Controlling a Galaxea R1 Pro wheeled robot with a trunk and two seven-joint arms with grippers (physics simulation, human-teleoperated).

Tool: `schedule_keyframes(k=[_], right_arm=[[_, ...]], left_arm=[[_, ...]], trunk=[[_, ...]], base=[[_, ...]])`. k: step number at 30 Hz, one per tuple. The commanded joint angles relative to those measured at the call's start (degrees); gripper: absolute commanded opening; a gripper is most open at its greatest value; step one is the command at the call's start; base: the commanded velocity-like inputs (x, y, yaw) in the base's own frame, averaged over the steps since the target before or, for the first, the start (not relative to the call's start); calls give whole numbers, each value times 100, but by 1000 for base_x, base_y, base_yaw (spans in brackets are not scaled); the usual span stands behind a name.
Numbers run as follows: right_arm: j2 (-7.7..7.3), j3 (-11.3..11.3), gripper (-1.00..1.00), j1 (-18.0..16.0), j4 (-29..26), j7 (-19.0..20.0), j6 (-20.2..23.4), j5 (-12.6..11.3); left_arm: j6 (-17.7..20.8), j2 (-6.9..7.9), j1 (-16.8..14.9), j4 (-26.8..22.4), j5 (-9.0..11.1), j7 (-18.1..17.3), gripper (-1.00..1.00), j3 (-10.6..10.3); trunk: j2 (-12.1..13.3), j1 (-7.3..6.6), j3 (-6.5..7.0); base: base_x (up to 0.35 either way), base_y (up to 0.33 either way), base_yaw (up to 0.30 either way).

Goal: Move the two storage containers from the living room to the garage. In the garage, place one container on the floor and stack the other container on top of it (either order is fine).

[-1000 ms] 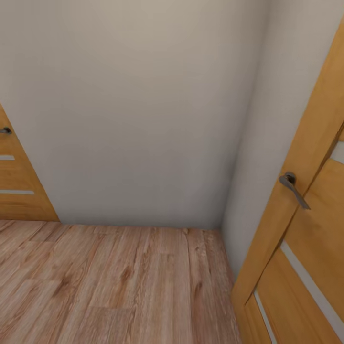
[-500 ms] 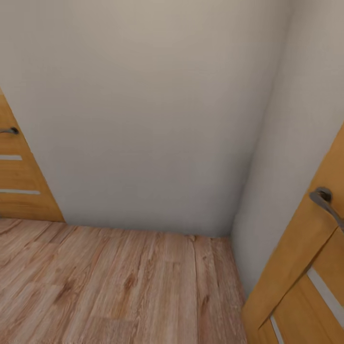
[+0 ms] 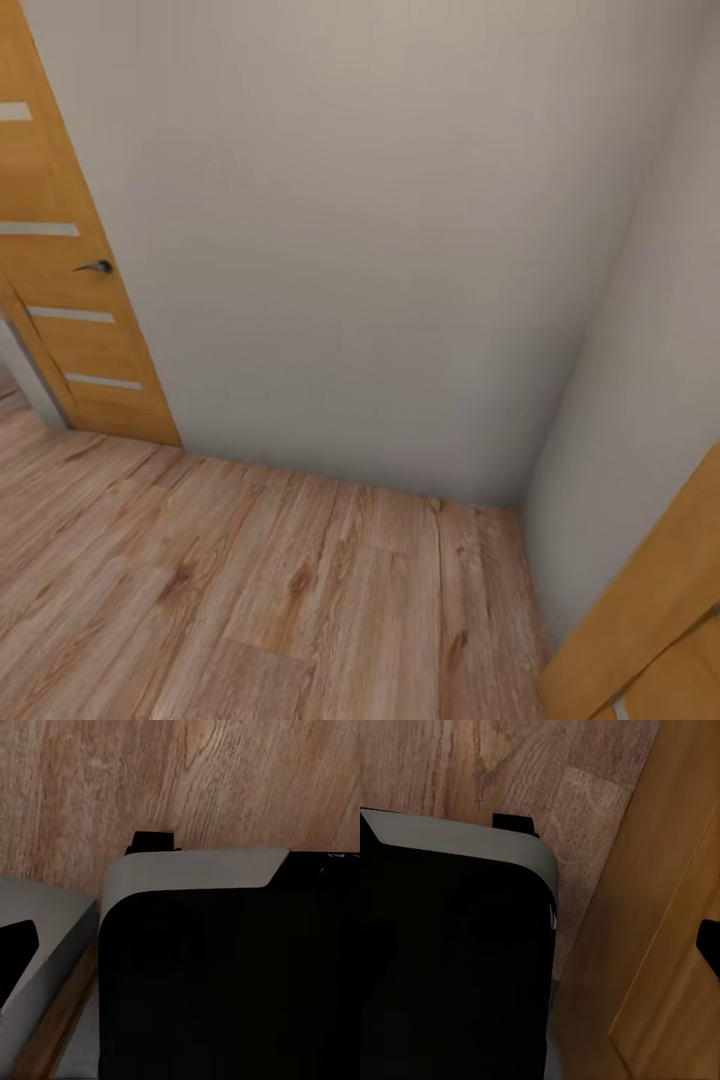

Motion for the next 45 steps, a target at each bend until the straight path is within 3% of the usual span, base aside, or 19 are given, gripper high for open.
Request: schedule_keyframes(k=[1, 8, 27, 45], right_arm=[[4, 49, 100, -5, 16, -5, -32, -52], [4, 49, 100, -5, 16, -5, -32, -52], [6, 47, 100, -5, 16, -5, -32, -52], [4, 48, 100, -5, 17, -5, -32, -46]], left_arm=[[-21, -2, -5, 8, 5, 10, 100, 15], [-3, -4, -5, 11, 5, 10, 100, 15], [2, -4, -5, 7, 5, 10, 100, 15], [-13, 5, -5, 10, 5, 10, 100, 15]], trunk=[[-3, 0, -5], [-3, 0, -5], [-3, 0, -5], [-3, 0, -5]], base=[[0, 0, 268], [125, 0, 162], [316, 0, 18], [52, 0, 258]])
